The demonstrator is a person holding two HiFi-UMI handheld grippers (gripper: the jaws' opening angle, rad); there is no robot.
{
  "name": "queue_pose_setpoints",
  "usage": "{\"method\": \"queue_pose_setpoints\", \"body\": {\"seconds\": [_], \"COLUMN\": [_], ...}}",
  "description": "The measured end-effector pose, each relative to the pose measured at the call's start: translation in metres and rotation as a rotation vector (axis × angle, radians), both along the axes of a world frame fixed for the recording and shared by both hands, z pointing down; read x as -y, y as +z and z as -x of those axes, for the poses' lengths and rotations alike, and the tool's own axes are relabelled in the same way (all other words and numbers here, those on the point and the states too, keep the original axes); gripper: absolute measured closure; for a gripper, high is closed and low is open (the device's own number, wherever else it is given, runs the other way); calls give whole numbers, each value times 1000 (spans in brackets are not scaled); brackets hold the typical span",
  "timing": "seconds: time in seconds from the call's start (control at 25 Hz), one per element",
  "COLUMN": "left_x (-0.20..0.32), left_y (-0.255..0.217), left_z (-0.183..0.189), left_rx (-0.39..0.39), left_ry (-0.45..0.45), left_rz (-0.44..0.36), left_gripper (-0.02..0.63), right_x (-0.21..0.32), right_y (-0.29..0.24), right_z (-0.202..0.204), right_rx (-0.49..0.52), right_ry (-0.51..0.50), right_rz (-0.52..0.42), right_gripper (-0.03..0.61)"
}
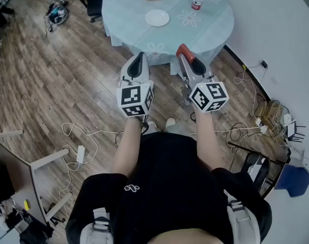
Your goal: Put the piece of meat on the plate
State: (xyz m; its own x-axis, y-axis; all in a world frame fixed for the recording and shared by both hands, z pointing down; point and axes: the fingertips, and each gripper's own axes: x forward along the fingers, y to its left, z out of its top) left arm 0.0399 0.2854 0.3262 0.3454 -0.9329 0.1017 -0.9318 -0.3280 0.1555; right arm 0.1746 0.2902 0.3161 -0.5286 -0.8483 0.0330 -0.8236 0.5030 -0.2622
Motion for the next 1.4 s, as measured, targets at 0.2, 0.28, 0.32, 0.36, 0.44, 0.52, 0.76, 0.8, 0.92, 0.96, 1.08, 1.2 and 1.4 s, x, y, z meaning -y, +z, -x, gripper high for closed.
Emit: {"method": "queue_pose_setpoints", "body": {"seconds": [0.2,0.28,0.32,0.36,0.44,0.52,0.76,0.8,0.92,0.96,1.08,1.2,1.4], "left_x": [-3,-7,-10,-11,-10,-6,7,13,31,38,66,103,171], "left_y": [4,8,11,12,12,11,14,15,22,24,33,45,55], "left_z": [18,23,26,29,35,39,42,42,39,38,36,36,30], "left_rx": [-13,-17,-20,-23,-27,-31,-38,-38,-31,-27,-5,23,50], "left_ry": [19,26,27,27,26,27,39,39,48,52,56,56,61], "left_rz": [-4,5,9,12,14,13,17,18,26,27,33,62,94], "left_gripper": [618,618,618,618,618,618,618,618,618,618,618,618,618], "right_x": [-2,-7,-9,-10,-8,-3,12,17,36,44,76,118,194], "right_y": [9,15,18,19,16,10,12,13,22,26,32,40,50], "right_z": [24,31,33,35,38,42,46,46,42,41,36,35,31], "right_rx": [67,64,57,55,60,58,50,51,57,58,63,81,89], "right_ry": [-9,-6,-5,-5,-4,-3,3,3,12,16,24,28,32], "right_rz": [10,22,28,31,24,15,18,17,30,35,34,44,65], "right_gripper": [476,476,476,476,476,476,476,476,476,476,476,476,476]}}
